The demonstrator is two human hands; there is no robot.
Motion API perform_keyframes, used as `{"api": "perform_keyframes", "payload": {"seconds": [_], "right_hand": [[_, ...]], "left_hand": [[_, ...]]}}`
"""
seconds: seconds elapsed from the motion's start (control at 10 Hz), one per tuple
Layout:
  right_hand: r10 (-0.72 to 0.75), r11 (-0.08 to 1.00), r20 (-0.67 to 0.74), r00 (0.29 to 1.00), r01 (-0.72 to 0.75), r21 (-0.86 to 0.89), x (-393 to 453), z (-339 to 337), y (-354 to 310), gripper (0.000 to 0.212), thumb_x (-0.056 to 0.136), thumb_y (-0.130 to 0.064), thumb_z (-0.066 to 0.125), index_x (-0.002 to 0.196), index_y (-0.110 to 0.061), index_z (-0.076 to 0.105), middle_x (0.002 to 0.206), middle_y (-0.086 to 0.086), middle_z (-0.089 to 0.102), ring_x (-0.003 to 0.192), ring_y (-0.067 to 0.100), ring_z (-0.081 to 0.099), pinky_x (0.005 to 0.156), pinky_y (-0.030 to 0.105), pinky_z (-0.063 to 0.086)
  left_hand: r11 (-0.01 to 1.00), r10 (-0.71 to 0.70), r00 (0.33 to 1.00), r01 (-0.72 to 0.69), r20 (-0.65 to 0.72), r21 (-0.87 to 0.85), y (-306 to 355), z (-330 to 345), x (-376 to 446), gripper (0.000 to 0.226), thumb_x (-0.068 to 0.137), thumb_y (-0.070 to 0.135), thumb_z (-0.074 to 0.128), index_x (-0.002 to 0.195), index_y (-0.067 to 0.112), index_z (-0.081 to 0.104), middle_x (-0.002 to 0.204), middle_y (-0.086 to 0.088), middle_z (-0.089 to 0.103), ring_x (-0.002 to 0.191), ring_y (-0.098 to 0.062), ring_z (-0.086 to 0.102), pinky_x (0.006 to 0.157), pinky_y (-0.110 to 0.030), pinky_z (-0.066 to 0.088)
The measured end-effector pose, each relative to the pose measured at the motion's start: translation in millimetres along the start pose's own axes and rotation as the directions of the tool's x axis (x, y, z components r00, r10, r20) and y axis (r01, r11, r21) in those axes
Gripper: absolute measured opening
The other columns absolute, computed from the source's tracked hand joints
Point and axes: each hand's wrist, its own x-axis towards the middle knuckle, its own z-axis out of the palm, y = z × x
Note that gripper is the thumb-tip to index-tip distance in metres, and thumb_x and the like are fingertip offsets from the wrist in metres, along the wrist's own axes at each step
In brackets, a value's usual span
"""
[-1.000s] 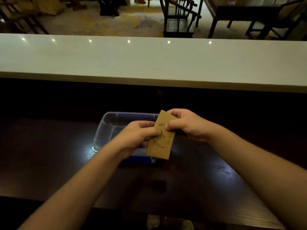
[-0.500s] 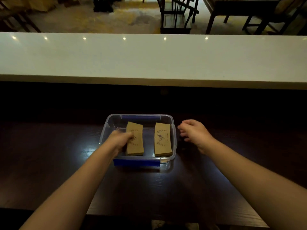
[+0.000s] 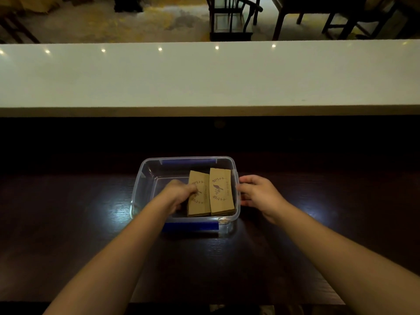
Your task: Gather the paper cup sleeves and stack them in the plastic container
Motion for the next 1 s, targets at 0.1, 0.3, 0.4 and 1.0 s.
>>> {"api": "perform_keyframes", "payload": {"seconds": [0.1,0.3,0.4,1.0], "right_hand": [[-0.003,1.0,0.005,1.0,0.003,0.003,0.6,-0.2,0.5,0.026,0.091,-0.011,0.058,0.117,-0.009,0.057,0.109,0.015,0.068,0.099,0.029,0.068,0.088,0.046,0.056],[-0.002,0.999,0.01,1.0,0.002,0.039,1.6,-2.4,2.3,0.015,0.09,-0.01,0.06,0.103,-0.017,0.06,0.105,0.012,0.069,0.092,0.023,0.07,0.069,0.031,0.057],[-0.014,0.999,-0.002,1.0,0.014,0.039,2.2,-2.1,3.8,0.014,0.089,-0.01,0.061,0.1,-0.019,0.06,0.104,0.012,0.07,0.092,0.024,0.07,0.07,0.032,0.058],[-0.378,0.798,-0.114,0.919,0.26,-0.544,-22.4,-84.7,-58.1,0.045,0.086,-0.039,0.061,0.125,-0.017,0.06,0.107,0.005,0.07,0.101,0.023,0.064,0.085,0.029,0.047]], "left_hand": [[1.0,0.004,1.0,-0.004,-0.015,0.0,-1.2,2.6,0.8,0.016,0.088,0.025,0.061,0.097,0.012,0.063,0.091,-0.008,0.073,0.078,-0.018,0.07,0.056,-0.03,0.052],[0.999,-0.003,0.999,0.002,-0.05,-0.033,-5.4,4.7,1.0,0.034,0.088,0.023,0.063,0.118,0.008,0.054,0.105,-0.014,0.068,0.088,-0.023,0.068,0.057,-0.031,0.052],[1.0,0.012,0.997,-0.012,-0.074,-0.001,-4.8,8.9,0.2,0.029,0.088,0.024,0.062,0.112,0.009,0.057,0.103,-0.013,0.068,0.088,-0.024,0.067,0.062,-0.033,0.053],[0.495,0.757,0.594,-0.247,-0.274,0.833,72.4,52.1,-81.1,0.058,0.083,0.035,0.056,0.134,0.01,0.046,0.127,-0.016,0.054,0.107,-0.034,0.056,0.075,-0.04,0.049]]}}
